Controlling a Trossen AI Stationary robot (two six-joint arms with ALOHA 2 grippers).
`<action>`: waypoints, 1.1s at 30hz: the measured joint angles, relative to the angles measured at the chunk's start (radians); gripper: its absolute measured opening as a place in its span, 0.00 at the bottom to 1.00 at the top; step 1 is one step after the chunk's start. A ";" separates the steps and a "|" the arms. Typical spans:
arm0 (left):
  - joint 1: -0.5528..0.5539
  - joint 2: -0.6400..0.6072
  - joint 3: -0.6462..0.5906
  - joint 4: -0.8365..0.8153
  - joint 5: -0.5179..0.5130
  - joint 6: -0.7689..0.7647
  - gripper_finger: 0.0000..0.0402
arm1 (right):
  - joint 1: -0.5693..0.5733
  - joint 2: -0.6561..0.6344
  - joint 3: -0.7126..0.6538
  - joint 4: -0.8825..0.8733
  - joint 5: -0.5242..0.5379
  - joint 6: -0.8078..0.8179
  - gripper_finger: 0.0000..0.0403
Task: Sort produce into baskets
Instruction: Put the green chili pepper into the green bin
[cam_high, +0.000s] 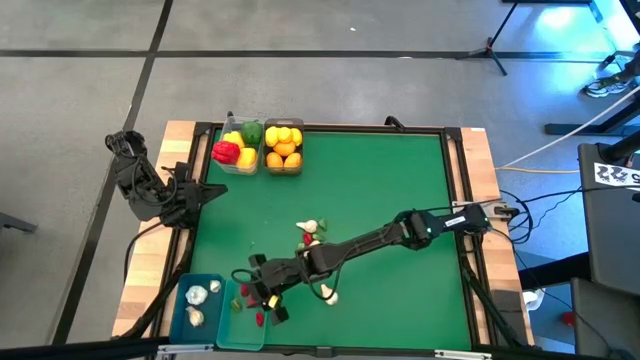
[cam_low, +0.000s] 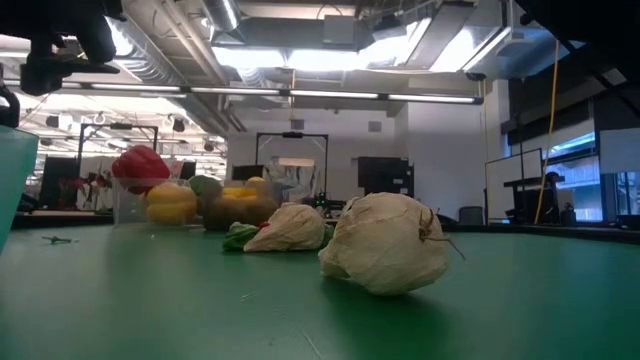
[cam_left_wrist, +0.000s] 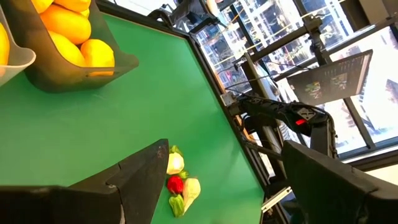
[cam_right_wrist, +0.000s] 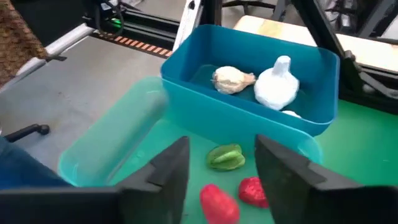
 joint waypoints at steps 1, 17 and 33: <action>0.000 0.000 0.000 0.000 0.000 0.000 0.76 | 0.000 0.000 0.000 0.000 0.004 0.000 0.47; 0.000 0.000 0.000 0.000 0.000 0.000 0.76 | -0.061 -0.133 0.009 -0.215 0.140 -0.105 0.57; 0.000 0.000 0.000 -0.005 -0.001 0.011 0.76 | -0.212 -0.177 0.008 -0.798 0.382 0.197 0.57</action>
